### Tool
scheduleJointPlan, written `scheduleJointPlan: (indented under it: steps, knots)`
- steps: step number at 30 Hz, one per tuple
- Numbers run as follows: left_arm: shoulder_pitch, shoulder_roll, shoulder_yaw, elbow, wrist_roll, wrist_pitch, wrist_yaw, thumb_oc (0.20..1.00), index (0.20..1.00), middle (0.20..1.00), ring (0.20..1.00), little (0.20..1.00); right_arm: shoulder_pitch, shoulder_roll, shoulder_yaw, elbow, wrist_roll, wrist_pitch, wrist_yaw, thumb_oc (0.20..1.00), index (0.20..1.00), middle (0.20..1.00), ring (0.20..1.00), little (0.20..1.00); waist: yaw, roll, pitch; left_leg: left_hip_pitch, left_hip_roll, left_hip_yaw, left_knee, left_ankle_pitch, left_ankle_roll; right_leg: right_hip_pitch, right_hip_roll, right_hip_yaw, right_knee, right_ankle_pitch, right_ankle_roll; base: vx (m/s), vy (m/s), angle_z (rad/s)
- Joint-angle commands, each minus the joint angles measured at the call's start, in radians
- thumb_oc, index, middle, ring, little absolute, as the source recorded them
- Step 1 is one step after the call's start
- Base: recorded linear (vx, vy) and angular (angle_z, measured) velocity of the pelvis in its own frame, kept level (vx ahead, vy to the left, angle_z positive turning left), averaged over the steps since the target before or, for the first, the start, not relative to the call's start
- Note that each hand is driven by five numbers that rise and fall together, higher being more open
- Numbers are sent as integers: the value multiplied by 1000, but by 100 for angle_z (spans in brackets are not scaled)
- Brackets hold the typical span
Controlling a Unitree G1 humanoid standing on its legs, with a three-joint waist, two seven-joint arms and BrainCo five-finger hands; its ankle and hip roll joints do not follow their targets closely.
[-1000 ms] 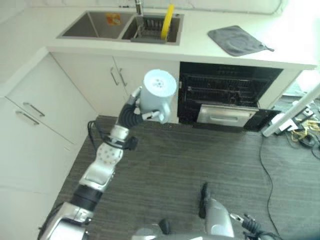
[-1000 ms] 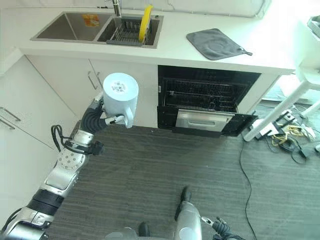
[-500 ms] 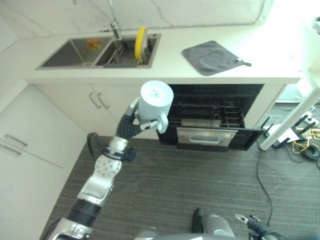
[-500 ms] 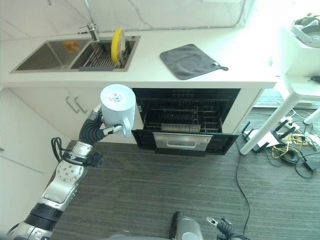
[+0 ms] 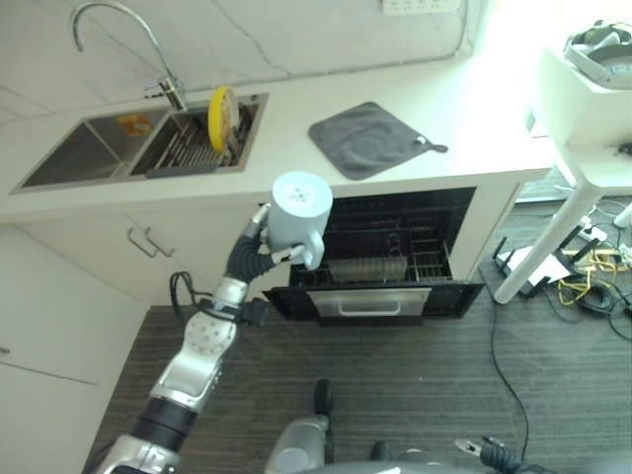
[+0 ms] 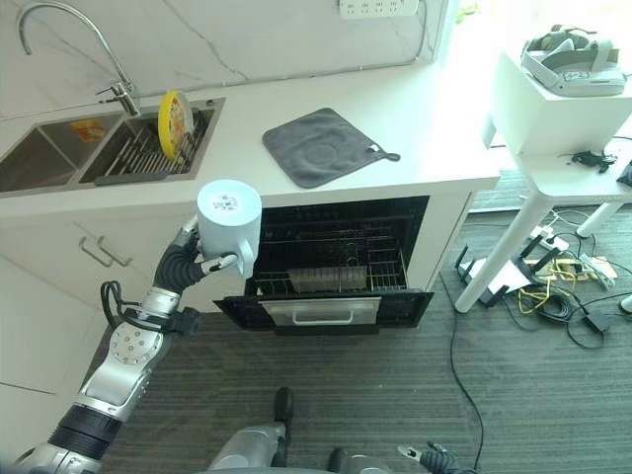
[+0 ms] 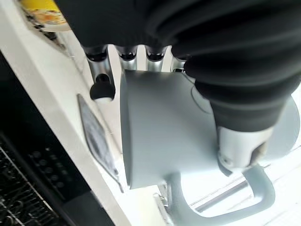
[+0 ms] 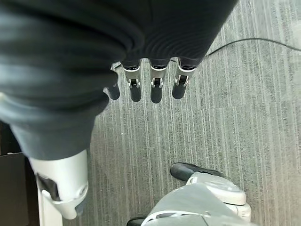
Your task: Place the dishes in the dishwasher.
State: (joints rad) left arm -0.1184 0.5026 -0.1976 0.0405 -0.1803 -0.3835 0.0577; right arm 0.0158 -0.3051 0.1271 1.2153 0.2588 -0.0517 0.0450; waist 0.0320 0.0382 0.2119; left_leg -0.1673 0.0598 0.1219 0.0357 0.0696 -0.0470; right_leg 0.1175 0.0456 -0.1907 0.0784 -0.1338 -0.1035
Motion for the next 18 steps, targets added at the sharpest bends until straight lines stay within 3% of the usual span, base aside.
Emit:
scheduleJointPlan:
  steps: [1, 9, 11, 15, 16, 18]
  knots:
    - [-43, -20, 75, -105, -49, -95, -12, 200, 200, 200, 200, 200, -2, -22, -27, -17, 62, -10, -10, 1000, 1000, 1000, 1000, 1000, 22, 15, 26, 61, 2, 11, 52, -68, -9, -1, -133, -16, 34, -30, 175, 92, 232, -17]
    - [-61, -4, 61, -119, -39, -102, -16, 200, 200, 200, 200, 200, 4, 13, -18, -38, 46, -41, -28, 1000, 1000, 1000, 1000, 1000, 34, 8, 9, 109, -41, -6, -10, -87, 44, -29, -162, -21, 89, -41, 201, 45, 164, -10]
    - [-83, 3, 51, -118, -43, -93, -19, 200, 200, 200, 200, 200, -6, 18, 2, -54, 37, -57, -45, 1000, 1000, 1000, 1000, 1000, 46, 3, 5, 105, -49, 11, -10, -94, 68, -36, -167, -38, 158, -64, 204, 14, 111, -9]
    - [-122, 11, 25, -117, -29, -79, -11, 200, 200, 200, 200, 200, -20, 15, 27, -89, 56, -86, -45, 1000, 1000, 1000, 1000, 1000, 43, 0, 21, 133, -63, 4, -23, -110, 103, -135, -197, -27, 354, -21, 229, 17, 24, -15]
    - [-129, 12, 22, -117, -29, -76, -9, 200, 200, 200, 200, 200, -23, 14, 31, -91, 67, -97, -42, 1000, 1000, 1000, 1000, 1000, 44, -1, 23, 138, -63, 2, -25, -111, 102, -139, -204, -27, 349, -18, 230, 24, -117, 5]
    - [-148, 13, 13, -122, -17, -60, -2, 200, 200, 200, 200, 200, -42, 14, 44, -116, 76, -94, -34, 1000, 1000, 1000, 1000, 1000, 46, -11, 28, 149, -50, 5, -27, -109, 87, -123, -242, -33, 223, 21, 245, 32, -324, 12]
